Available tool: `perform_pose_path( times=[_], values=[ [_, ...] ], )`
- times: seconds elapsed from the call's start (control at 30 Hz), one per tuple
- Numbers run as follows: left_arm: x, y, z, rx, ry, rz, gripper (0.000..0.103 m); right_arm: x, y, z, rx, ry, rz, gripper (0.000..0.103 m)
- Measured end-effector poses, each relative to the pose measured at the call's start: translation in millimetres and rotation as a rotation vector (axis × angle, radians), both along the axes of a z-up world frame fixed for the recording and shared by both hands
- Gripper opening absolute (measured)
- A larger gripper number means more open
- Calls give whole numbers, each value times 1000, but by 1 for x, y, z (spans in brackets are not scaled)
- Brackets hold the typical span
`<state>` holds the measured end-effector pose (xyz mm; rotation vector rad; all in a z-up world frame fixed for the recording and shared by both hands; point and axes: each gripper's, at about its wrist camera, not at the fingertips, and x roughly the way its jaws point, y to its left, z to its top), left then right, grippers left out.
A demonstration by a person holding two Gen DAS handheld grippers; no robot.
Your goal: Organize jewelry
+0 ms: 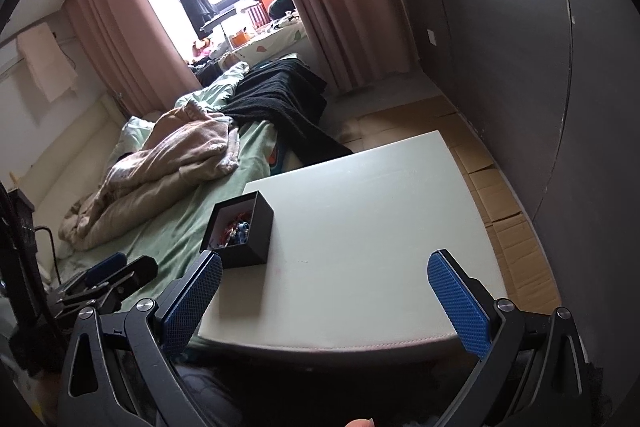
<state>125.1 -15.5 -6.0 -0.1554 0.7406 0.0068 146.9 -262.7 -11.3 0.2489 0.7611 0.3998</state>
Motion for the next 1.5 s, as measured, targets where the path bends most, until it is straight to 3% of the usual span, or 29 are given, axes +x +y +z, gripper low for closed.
perform_pose_path(
  times=[0.3, 1.5],
  values=[
    [-4, 8, -3, 3, 1, 26, 103, -4, 10, 0, -50, -15, 2, 103],
    [-6, 2, 1, 7, -3, 32, 103, -1, 7, 2, -64, -11, 0, 103]
  ],
)
